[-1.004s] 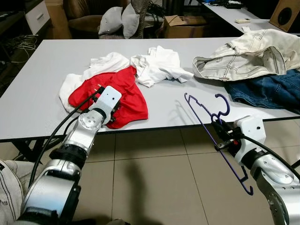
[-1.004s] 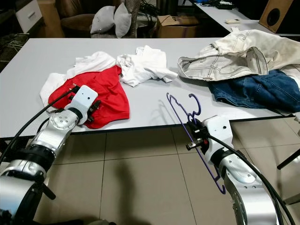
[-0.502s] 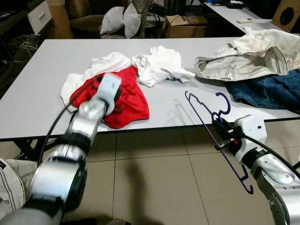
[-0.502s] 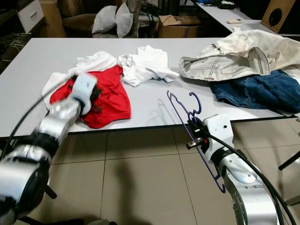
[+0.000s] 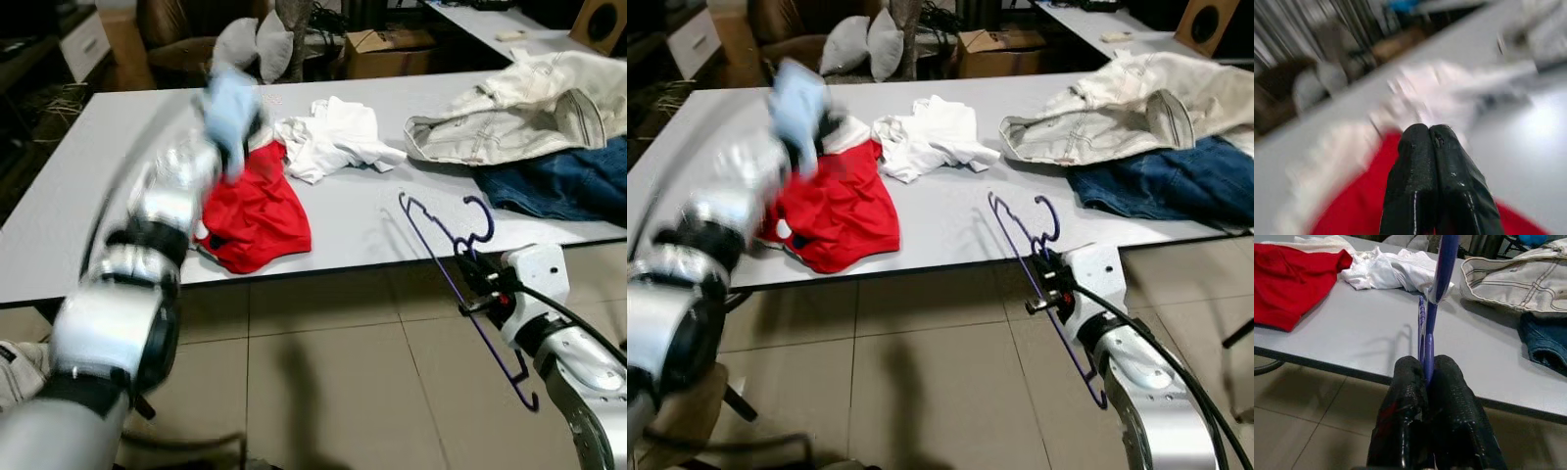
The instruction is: Hang hanger
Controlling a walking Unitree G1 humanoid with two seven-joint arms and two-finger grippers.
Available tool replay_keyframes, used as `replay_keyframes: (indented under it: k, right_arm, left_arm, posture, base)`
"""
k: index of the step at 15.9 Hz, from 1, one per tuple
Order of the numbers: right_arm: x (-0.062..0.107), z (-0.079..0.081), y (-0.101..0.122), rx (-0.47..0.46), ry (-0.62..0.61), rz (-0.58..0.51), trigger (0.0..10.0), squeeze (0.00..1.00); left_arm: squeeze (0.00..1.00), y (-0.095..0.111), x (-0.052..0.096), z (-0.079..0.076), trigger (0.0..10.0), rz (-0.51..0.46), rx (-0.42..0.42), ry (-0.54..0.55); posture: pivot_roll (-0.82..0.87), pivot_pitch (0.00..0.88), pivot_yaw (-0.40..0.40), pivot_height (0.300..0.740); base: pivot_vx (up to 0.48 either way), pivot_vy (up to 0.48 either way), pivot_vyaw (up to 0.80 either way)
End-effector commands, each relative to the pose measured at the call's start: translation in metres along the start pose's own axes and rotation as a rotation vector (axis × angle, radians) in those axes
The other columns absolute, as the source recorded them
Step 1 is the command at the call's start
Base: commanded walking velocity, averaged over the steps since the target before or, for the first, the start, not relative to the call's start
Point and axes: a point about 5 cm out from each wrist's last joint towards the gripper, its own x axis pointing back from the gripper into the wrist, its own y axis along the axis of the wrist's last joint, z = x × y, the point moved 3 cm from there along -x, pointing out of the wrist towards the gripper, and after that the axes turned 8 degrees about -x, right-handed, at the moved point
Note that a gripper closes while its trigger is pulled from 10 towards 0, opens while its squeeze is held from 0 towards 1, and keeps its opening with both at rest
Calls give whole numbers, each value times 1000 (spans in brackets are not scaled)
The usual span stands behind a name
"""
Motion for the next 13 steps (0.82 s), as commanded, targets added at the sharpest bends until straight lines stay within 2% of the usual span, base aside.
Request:
replay_keyframes:
  k: [1,2,3,6,8,9,13]
  right_arm:
    - [6,-2,5,0,-17,-14,10000,0]
    - [8,-3,4,-9,-29,-13,10000,0]
    - [10,-7,3,-24,-77,-19,10000,0]
    - [2,7,4,-34,-25,-33,10000,0]
    - [-3,11,4,-36,-4,-37,10000,0]
    - [-8,14,6,-36,16,-45,10000,0]
    - [-12,24,4,-39,33,-47,10000,0]
  left_arm:
    - [0,-1,5,2,10000,-67,108,15]
    - [0,-5,8,-1,10000,-85,183,21]
    - [0,-13,21,-10,10000,-144,278,50]
    - [0,-24,55,-37,10000,-200,254,70]
    - [0,-33,74,-47,10000,-183,283,100]
    - [0,-40,83,-48,10000,-146,286,159]
    - [0,-43,96,-43,10000,-120,278,216]
  posture:
    - [-183,0,71,740]
    - [-181,0,69,740]
    - [-164,0,45,740]
    - [-127,0,6,740]
    - [-98,0,-26,740]
    - [-90,0,-35,740]
    - [-86,0,-26,740]
  base:
    - [0,0,0]
    - [0,0,0]
    - [0,0,0]
    - [0,0,0]
    - [120,0,0]
    - [251,0,0]
    - [304,0,0]
